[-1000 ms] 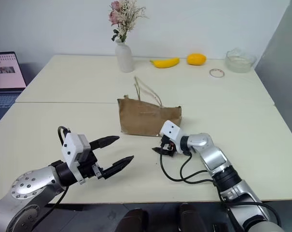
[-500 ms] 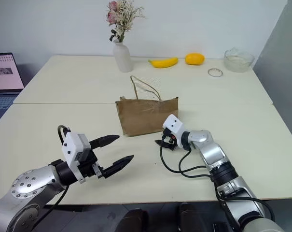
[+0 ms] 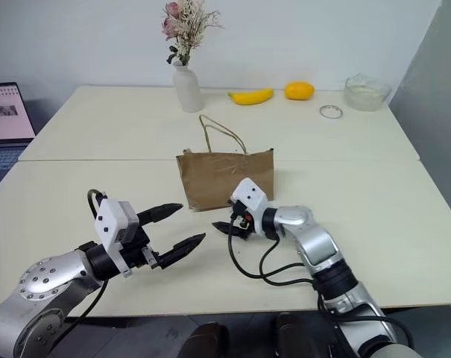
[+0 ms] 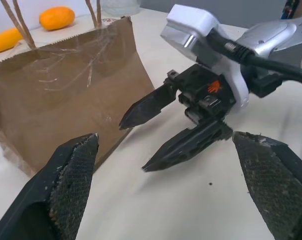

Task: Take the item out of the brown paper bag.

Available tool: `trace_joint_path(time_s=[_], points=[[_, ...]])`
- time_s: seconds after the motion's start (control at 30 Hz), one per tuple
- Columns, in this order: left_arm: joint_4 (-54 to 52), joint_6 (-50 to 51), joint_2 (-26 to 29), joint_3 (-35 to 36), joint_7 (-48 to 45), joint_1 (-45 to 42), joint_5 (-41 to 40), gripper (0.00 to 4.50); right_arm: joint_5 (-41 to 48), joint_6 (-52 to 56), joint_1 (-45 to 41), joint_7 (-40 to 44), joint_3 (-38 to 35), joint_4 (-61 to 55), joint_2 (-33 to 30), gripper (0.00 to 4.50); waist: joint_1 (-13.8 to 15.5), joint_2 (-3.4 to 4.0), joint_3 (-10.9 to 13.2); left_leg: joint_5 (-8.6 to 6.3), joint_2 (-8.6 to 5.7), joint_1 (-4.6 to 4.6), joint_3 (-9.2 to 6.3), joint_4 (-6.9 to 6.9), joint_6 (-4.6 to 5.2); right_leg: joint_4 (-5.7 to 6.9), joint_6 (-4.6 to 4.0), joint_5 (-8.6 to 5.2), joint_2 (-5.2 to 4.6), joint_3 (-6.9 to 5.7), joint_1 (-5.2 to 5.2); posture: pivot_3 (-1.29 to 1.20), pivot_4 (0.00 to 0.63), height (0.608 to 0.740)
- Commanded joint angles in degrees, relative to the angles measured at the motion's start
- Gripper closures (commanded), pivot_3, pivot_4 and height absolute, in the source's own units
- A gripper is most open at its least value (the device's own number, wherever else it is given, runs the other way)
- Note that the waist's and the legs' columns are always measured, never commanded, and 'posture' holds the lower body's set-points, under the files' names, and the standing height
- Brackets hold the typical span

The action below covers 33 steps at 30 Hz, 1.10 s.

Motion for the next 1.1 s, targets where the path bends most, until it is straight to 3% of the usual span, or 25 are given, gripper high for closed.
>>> trace_joint_path(time_s=[0.03,0.37,0.83,0.97,1.1], points=[[-0.8,-1.5,0.1,1.1,0.0,0.1,0.5,0.00,-1.1,-1.6,-1.8,-1.7,0.1,1.7,1.5,0.81,0.0,0.00,0.0,0.00,-0.01,-0.01,0.01,0.00,0.00,-0.02,0.00,0.00,-0.01,0.01,0.00,0.00,0.150,0.740],[-1.1,-1.8,0.1,1.6,0.3,0.6,0.6,0.00,-4.9,-8.4,-6.6,-7.4,-0.3,14.3,6.9,0.81,0.0,0.00,0.0,0.00,0.04,0.02,-0.01,0.00,0.00,0.04,-0.01,0.00,0.00,-0.02,-0.01,0.00,0.150,0.740],[-1.7,-1.5,0.2,1.6,0.6,0.8,0.5,0.00,-7.1,-16.5,-11.6,-9.1,-1.9,25.0,7.7,0.81,0.0,0.00,0.0,0.00,0.02,0.02,-0.01,0.00,0.00,0.03,-0.01,0.01,-0.01,0.00,0.00,0.00,0.150,0.740],[-1.8,-1.5,0.1,1.5,0.6,0.8,0.5,0.00,-7.3,-17.1,-11.7,-8.1,-2.0,24.6,7.6,0.81,0.0,0.00,0.0,0.00,0.01,0.01,-0.01,0.00,0.00,0.03,-0.01,0.01,-0.02,0.00,0.00,0.00,0.150,0.740],[-1.8,-1.3,0.2,1.6,0.7,0.5,0.2,0.00,-6.4,-15.6,-9.0,-3.8,-0.9,17.1,5.2,0.81,0.1,0.02,0.0,0.00,0.01,-0.01,-0.02,0.00,0.00,0.01,0.00,0.01,-0.03,0.00,0.00,0.00,0.150,0.740]])
